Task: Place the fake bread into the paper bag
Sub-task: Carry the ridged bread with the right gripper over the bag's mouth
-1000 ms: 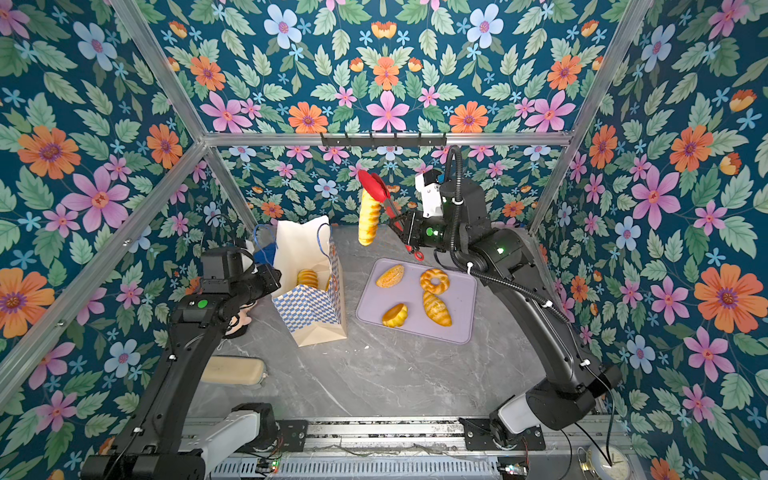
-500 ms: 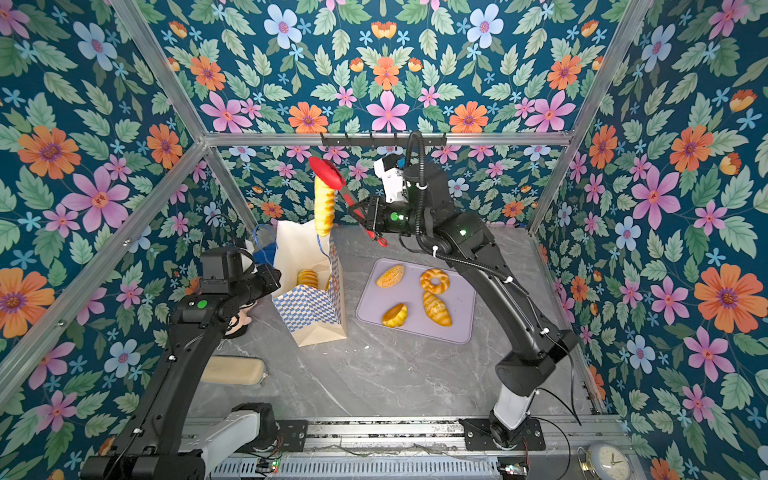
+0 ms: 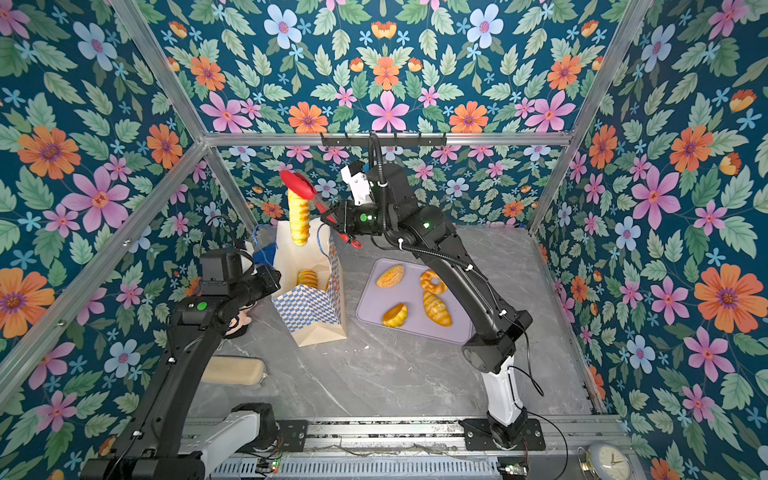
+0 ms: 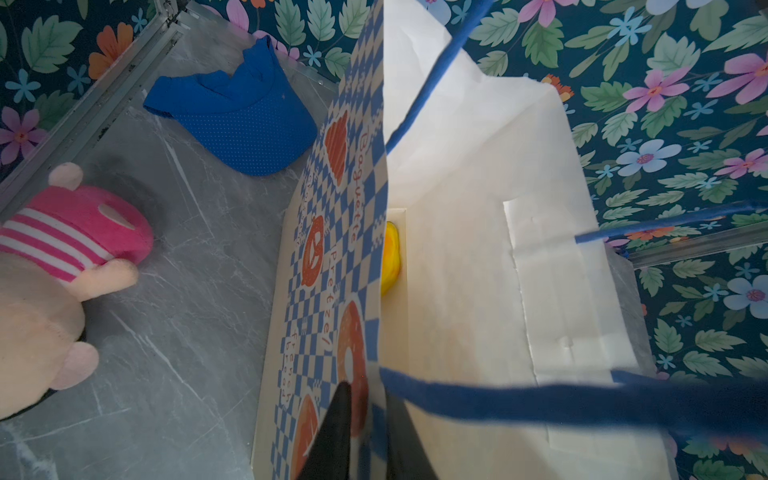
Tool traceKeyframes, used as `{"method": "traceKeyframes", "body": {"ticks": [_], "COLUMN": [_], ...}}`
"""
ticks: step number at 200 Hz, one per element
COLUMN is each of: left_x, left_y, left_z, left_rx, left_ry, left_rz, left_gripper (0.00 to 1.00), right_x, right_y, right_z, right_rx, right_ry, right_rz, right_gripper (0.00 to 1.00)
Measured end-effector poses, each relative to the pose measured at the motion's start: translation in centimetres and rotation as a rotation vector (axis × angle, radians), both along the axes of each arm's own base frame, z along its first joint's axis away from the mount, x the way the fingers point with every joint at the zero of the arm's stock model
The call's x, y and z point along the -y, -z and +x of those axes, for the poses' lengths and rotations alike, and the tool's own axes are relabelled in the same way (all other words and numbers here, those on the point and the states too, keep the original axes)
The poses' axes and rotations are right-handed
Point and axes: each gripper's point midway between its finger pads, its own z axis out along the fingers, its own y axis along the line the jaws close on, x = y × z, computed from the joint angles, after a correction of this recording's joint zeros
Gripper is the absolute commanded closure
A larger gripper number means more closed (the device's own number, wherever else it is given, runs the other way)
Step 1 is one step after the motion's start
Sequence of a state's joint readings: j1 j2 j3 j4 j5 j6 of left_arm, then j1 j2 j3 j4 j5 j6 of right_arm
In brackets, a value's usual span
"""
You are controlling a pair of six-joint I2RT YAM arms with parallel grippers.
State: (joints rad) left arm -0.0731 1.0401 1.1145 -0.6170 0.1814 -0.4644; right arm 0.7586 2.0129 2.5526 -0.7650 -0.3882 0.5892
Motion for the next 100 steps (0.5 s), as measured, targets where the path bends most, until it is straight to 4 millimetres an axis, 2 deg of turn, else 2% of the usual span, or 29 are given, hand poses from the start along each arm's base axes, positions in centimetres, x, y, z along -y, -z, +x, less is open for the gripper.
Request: {"method": "traceKeyframes", "body": {"ticks": [71,100], "left_x": [0.0,0.0], "left_y": [0.2,0.2], "left_z": [-0.1,-0.1], "left_rx": [-0.003,-0.004], "left_ry": [0.000,0.000], "left_rz": [0.000,0.000], "left_gripper": [0.83,0.84], "right_x": [-0.7,-1.1], "right_y": [4.7,5.8], "right_z": [0.2,-0.2], "right_rx": [-0.035,-0.022], "right_ry": [0.011,0.009], "right_rz": [-0.145,-0.199], "right_gripper": [0.74,0.72]}}
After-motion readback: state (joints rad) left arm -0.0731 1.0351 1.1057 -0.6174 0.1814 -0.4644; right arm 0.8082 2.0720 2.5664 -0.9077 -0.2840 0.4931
